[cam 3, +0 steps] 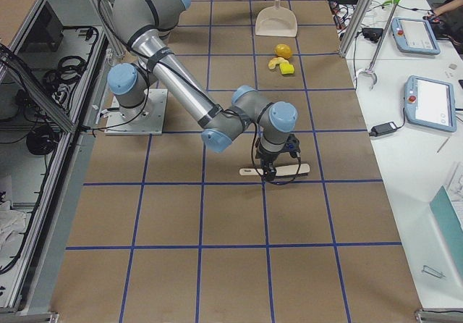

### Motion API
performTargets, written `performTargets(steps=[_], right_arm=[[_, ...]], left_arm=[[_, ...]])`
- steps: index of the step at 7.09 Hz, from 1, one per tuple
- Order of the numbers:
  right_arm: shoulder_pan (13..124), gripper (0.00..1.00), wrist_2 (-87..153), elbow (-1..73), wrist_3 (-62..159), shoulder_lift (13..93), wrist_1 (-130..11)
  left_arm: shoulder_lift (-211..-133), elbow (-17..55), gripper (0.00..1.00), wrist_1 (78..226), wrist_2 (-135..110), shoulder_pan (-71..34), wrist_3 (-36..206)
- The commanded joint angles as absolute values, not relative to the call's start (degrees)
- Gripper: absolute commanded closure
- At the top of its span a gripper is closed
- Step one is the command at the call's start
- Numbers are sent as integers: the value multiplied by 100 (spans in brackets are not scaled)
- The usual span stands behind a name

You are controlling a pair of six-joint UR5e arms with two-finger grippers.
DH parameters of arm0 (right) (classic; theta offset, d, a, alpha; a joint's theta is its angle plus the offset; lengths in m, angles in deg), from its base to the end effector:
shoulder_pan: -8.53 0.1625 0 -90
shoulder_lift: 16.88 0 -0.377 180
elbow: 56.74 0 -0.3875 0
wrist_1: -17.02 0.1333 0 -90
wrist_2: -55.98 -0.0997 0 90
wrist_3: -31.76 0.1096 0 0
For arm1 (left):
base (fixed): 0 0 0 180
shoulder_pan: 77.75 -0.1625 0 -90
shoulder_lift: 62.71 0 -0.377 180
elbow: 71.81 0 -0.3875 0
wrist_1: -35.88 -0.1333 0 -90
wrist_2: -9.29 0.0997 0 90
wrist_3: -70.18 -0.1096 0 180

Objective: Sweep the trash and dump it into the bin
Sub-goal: 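Grasp the dustpan handle with the left gripper while the right gripper reaches for the brush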

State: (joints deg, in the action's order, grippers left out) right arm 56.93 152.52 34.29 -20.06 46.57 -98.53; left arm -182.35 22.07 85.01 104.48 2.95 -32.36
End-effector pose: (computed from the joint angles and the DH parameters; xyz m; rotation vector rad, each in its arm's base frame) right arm -0.3132 -0.5347 0.2080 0.2779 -3.0721 -0.1658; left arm -0.0212 -0.6341 0.1807 2.1634 2.0563 0.0046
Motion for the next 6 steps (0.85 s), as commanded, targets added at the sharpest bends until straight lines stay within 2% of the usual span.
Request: performTargets(steps=[1, 2, 3, 4, 5, 6], right_arm=[[5687, 0, 15274, 3449, -1879, 4465, -9856], [5687, 0, 15370, 3458, -1869, 4456, -9856], [5687, 1, 15441, 3458, -1852, 4438, -9847], [5696, 3, 15450, 3537, -1773, 4420, -9847], [5687, 4, 15503, 3624, -1720, 4438, -9856], [5687, 7, 15564, 3634, -1624, 4438, -9847]], left_arm=[[-18277, 2197, 2, 8492, 10238, 145, -3230], [-18286, 2197, 2, 8492, 10210, 110, -3230], [-18294, 2153, 16, 8492, 10193, 118, -3230], [-18303, 2083, 19, 8492, 10193, 118, -3230], [-18329, 2074, 30, 8492, 10193, 118, -3230], [-18330, 2065, 52, 8492, 10201, 118, -3230]])
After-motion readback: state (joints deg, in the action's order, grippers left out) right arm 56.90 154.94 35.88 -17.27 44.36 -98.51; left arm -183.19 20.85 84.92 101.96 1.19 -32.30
